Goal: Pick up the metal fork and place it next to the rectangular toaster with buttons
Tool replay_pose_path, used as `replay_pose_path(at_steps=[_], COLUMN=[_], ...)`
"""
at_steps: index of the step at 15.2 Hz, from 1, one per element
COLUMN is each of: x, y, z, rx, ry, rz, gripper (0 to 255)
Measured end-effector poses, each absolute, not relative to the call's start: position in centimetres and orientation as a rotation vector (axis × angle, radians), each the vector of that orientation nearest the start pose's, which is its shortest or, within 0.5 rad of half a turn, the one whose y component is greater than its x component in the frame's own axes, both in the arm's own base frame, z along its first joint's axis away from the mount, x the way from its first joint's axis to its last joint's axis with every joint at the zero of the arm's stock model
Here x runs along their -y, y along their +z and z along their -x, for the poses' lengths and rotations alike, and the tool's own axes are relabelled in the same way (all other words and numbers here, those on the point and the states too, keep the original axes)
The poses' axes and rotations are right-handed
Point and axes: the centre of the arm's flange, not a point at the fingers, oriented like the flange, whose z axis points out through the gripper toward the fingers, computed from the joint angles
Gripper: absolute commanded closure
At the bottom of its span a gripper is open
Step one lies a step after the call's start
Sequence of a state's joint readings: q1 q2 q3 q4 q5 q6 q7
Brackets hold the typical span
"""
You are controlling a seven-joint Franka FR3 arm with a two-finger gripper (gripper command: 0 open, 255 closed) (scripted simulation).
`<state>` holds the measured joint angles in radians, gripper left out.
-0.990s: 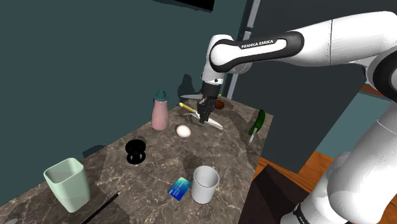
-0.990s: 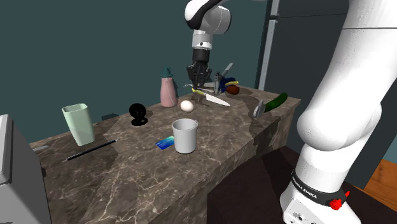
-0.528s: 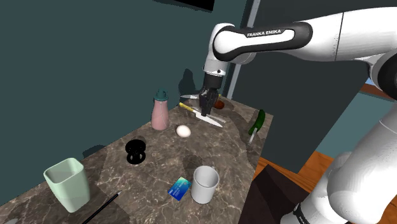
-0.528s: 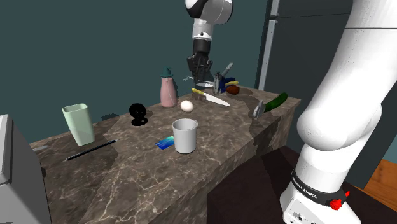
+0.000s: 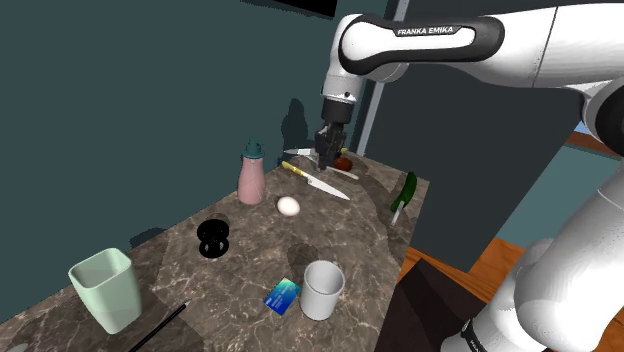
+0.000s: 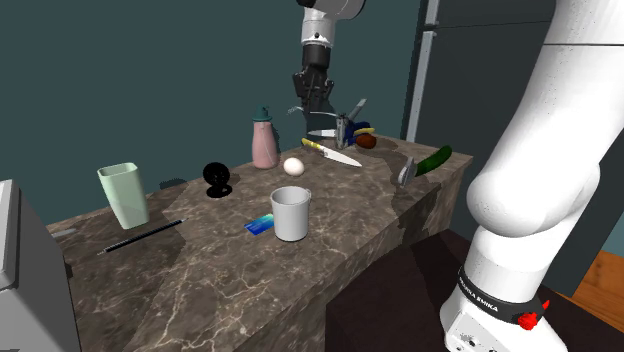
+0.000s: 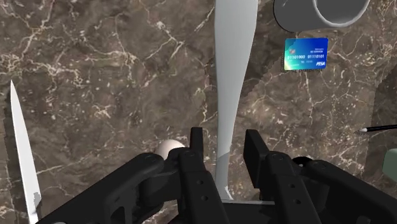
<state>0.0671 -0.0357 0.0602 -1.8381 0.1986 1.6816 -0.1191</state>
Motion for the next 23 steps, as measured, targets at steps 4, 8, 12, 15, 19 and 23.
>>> replay_pose_path(at_steps=[4, 8, 12, 15, 19, 23], x=[-8.8, -8.7, -10.1, -13.4, -18.0, -23.1], y=[55.1, 57.1, 58.5, 58.4, 58.5, 58.4], z=[-53.1, -53.2, -52.4, -50.8, -48.9, -46.9], rx=[0.312, 0.312, 0.312, 0.313, 0.314, 0.314], ry=[0.179, 0.179, 0.179, 0.179, 0.179, 0.18], rz=[2.927, 2.927, 2.927, 2.926, 2.926, 2.927], gripper=[255, 255, 255, 255, 255, 255])
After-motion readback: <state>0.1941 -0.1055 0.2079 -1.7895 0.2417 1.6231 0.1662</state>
